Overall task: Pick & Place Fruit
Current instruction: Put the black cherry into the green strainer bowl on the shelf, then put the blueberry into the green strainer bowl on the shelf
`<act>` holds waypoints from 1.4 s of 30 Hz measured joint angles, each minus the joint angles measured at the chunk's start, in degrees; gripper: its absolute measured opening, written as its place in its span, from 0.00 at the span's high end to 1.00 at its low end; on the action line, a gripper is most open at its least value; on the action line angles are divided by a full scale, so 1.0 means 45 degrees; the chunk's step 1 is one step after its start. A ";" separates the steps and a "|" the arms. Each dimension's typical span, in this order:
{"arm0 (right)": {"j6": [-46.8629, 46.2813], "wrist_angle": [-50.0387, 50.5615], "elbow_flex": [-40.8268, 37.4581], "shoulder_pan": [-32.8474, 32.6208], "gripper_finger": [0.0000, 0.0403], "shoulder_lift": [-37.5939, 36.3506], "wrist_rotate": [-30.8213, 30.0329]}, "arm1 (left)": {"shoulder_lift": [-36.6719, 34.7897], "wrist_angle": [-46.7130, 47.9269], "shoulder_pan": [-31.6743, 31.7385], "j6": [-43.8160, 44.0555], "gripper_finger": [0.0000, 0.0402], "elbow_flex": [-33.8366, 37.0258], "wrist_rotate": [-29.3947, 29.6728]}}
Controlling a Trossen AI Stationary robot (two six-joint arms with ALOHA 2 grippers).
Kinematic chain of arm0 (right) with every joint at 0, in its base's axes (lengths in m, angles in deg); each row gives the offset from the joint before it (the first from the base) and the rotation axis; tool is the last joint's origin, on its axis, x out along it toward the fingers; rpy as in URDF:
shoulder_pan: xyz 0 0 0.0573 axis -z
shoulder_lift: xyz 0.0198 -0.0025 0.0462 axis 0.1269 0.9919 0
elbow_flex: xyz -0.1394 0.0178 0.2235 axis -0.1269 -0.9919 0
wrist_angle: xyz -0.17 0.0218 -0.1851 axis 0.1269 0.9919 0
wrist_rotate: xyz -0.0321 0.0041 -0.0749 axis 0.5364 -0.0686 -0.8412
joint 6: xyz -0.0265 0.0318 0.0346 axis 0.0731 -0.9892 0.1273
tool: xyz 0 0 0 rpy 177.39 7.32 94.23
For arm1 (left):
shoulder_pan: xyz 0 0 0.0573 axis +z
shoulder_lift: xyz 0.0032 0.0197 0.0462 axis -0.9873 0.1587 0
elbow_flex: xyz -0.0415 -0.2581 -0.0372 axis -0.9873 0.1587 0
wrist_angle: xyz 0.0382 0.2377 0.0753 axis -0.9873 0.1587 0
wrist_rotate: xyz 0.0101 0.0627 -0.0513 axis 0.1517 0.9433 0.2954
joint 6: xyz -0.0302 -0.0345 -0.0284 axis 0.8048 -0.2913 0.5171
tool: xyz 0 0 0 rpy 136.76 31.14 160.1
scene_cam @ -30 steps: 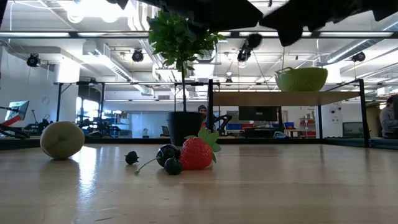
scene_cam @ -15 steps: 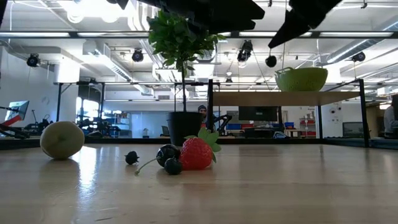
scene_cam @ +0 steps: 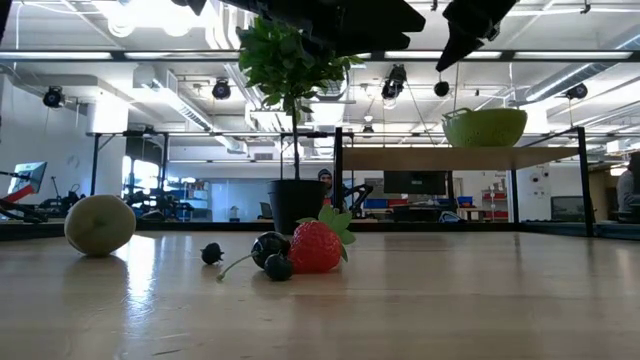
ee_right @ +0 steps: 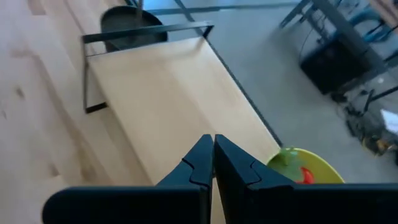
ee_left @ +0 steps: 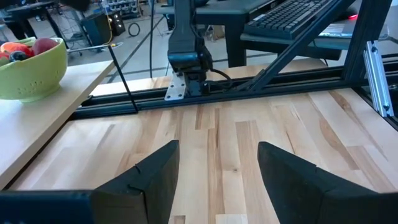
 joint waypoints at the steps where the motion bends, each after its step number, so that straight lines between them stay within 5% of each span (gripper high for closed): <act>1: 0.0216 0.0043 0.0108 0.0470 0.98 0.0004 0.0390 | 0.0000 0.0000 0.0000 0.0000 0.45 0.0000 0.0000; 8: 0.0482 0.0191 0.0420 0.4149 0.98 0.0009 0.2739 | 0.0000 0.0005 0.0000 0.0010 0.45 0.0002 0.0000; 16: 0.0396 -0.0048 -0.0093 0.6749 0.98 0.0026 0.3099 | 0.0000 0.0000 0.0005 0.0019 0.45 0.0005 0.0000; 26: 0.0944 -0.2083 -0.1413 0.7208 0.98 0.0024 0.3199 | 0.0000 0.0003 0.0005 0.0019 0.45 0.0005 0.0000; 42: 0.0531 -0.1915 -0.1157 0.7199 0.92 0.0024 0.3187 | 0.0000 0.0000 0.0010 0.0019 0.45 0.0010 0.0000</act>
